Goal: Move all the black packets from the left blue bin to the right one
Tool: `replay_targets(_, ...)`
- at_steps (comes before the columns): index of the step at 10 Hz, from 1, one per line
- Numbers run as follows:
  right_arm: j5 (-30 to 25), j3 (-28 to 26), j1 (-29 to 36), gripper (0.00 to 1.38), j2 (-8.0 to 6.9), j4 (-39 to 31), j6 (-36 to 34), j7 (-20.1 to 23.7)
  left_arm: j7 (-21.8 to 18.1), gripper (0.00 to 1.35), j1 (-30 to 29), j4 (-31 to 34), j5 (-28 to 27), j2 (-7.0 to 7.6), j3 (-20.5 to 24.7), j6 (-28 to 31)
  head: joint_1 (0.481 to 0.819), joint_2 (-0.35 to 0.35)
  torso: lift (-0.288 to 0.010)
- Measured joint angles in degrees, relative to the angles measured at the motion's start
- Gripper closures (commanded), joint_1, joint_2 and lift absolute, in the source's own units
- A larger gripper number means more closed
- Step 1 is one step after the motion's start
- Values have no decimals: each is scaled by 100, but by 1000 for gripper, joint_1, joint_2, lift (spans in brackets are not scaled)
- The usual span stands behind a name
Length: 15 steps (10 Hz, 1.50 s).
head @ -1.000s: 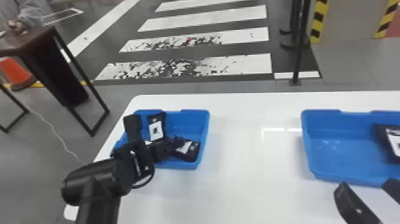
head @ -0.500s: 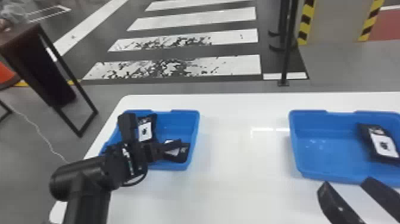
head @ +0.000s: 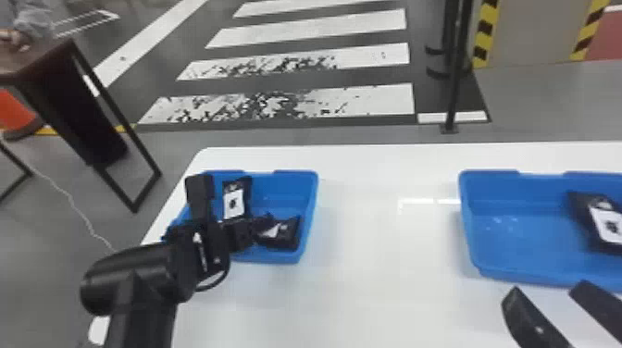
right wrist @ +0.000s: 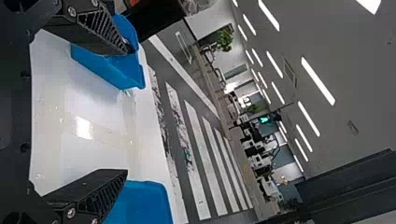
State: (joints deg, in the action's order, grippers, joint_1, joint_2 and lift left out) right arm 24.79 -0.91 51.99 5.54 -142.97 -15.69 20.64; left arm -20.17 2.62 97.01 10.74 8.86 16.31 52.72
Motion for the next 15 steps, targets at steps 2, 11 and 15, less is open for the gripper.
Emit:
replay_targets(2, 0, 0, -11, 128, 0, -6, -47, 15, -88, 1205, -355, 705, 235, 2, 245, -77, 695, 283, -140)
replay_targets(11, 432, 0, -924, 127, -17, 731, -261, 603, -559, 1204, -1808, 2765, 2451, -92, -540, -539, 695, 75, -140)
replay_targets(15, 685, 55, -1377, 127, -18, 1018, -791, 978, -558, 1204, -1958, 2905, 2686, -156, -1006, -478, 695, 33, -140)
